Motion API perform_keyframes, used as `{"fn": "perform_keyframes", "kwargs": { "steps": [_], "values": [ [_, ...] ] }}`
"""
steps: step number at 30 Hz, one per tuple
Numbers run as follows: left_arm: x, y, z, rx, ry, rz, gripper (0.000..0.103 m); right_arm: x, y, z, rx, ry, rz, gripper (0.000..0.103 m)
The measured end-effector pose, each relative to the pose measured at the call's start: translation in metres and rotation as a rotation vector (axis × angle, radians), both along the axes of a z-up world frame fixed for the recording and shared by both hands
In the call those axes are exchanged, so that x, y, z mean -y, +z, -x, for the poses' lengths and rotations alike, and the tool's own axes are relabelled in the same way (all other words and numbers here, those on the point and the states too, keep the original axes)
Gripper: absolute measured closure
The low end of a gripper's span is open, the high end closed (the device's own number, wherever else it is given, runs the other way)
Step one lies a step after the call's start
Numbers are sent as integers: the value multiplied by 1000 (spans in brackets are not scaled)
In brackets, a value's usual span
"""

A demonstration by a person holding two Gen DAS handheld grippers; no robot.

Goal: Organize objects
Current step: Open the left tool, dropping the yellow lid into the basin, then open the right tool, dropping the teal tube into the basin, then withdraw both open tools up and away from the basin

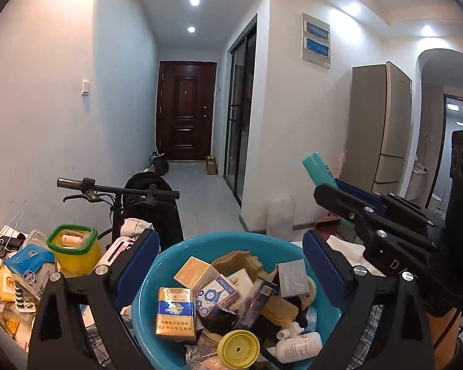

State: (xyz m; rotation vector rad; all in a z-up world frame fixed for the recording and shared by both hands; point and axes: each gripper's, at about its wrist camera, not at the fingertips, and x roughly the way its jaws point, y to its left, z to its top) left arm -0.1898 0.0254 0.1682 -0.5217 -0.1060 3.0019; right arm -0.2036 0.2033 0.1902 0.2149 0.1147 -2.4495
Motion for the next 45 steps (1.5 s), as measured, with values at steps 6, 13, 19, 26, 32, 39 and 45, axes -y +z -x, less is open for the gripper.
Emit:
{"fn": "perform_keyframes", "kwargs": {
  "steps": [6, 13, 19, 26, 32, 39, 45],
  "values": [
    [2, 3, -1, 1, 24, -1, 0, -4, 1, 2, 8, -12, 10, 84],
    [-1, 5, -5, 2, 54, 31, 0, -7, 6, 6, 15, -15, 15, 84],
    [0, 6, -4, 5, 61, 37, 0, -8, 6, 7, 24, -22, 12, 84],
    [1, 7, -6, 5, 63, 35, 0, -12, 6, 8, 23, -64, 30, 71],
    [1, 11, -10, -5, 57, 32, 0, -16, 11, 1, -16, -104, 64, 2],
    [3, 16, -16, -24, 56, 11, 0, -16, 14, 3, -12, -118, 70, 0],
    [9, 25, -26, -77, 44, -34, 0, -24, 19, -3, -3, -169, 105, 0]
  ]
}}
